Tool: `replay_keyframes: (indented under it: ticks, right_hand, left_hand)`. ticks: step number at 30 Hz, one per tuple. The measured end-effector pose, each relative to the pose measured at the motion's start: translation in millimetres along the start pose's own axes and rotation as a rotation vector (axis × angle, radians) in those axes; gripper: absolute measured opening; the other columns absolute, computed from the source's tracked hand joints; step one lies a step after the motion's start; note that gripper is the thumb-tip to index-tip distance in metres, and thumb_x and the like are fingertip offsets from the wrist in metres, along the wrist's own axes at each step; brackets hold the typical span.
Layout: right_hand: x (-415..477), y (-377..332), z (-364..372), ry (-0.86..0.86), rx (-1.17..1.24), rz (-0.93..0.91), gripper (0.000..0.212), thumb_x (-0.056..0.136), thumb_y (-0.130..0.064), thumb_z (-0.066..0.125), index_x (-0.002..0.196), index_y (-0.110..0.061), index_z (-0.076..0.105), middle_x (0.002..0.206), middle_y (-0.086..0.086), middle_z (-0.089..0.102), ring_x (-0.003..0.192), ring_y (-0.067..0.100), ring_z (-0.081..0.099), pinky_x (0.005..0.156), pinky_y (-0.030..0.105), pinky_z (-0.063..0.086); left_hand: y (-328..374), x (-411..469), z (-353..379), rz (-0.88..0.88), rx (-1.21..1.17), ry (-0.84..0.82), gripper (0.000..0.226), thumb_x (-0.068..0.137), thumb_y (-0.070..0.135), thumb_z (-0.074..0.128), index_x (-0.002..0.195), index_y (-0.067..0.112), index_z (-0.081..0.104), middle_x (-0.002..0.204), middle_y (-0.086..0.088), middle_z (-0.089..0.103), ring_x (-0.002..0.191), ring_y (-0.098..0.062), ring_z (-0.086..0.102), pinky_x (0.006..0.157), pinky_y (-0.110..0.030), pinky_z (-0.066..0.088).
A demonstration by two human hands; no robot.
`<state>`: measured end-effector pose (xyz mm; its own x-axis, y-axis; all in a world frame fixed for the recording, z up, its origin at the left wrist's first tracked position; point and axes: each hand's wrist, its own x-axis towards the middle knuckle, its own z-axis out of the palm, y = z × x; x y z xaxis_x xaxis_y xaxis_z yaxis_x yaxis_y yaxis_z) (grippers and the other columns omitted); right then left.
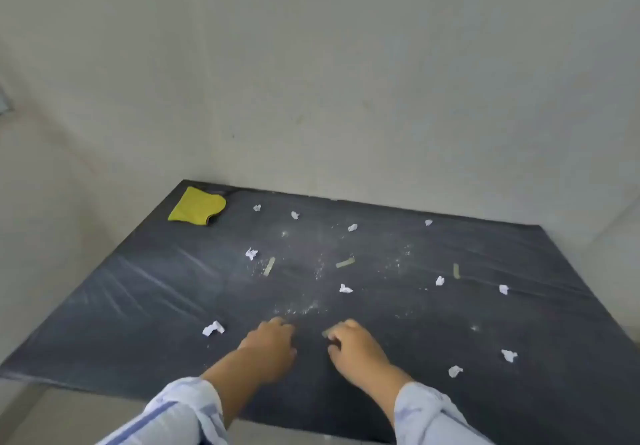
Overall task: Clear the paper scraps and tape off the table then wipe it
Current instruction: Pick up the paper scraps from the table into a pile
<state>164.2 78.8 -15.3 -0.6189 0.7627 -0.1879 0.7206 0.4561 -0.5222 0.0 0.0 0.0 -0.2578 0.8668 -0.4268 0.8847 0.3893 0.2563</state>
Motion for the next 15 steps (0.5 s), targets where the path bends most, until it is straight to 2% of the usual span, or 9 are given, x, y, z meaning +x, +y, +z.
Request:
replay_keyframes:
  ticks: [4,10,12,14,15]
  right_hand:
    - [-12,6,33,-0.073,-0.039,0.056,0.030,0.090,-0.026,0.047,0.118,-0.019,0.057,0.123,-0.001,0.045,0.114,0.018,0.045,0.093,0.029,0.042]
    - [-20,9,56,0.081,-0.165,-0.032,0.028,0.089,-0.020,0.051,0.116,-0.017,0.060,0.120,-0.004,0.050,0.113,0.021,0.046,0.092,0.028,0.040]
    - [-20,8,59,0.125,-0.195,-0.052,0.022,0.077,-0.016,0.066,0.099,-0.018,0.067,0.105,-0.003,0.058,0.096,0.023,0.057,0.077,0.032,0.048]
    - [-19,10,65,0.181,-0.211,-0.053,0.027,0.058,-0.013,0.080,0.081,-0.021,0.069,0.089,-0.004,0.062,0.076,0.020,0.062,0.060,0.029,0.051]
    - [-18,10,67,0.200,-0.226,-0.050,0.031,0.052,-0.012,0.083,0.077,-0.022,0.068,0.086,-0.005,0.063,0.073,0.019,0.063,0.057,0.028,0.051]
  left_hand:
    - [-19,-6,30,-0.012,-0.003,-0.025,0.053,0.094,0.033,0.044,0.144,0.021,0.030,0.155,-0.002,0.015,0.142,-0.025,0.015,0.114,-0.040,0.024]
    - [-34,-7,49,0.064,0.003,0.074,0.054,0.098,0.032,0.039,0.148,0.027,0.021,0.158,0.002,0.006,0.146,-0.022,0.002,0.117,-0.038,0.008]
    - [-40,-6,49,0.074,-0.016,0.105,0.052,0.098,0.030,0.039,0.147,0.026,0.023,0.158,0.003,0.006,0.146,-0.021,0.001,0.117,-0.037,0.007]
    - [-53,-4,46,0.052,-0.038,0.176,0.052,0.097,0.025,0.038,0.147,0.025,0.024,0.158,0.002,0.005,0.146,-0.021,0.000,0.117,-0.035,0.004]
    - [-61,-3,43,0.023,-0.059,0.227,0.052,0.097,0.022,0.037,0.147,0.024,0.025,0.158,0.001,0.005,0.146,-0.021,-0.001,0.117,-0.035,0.004]
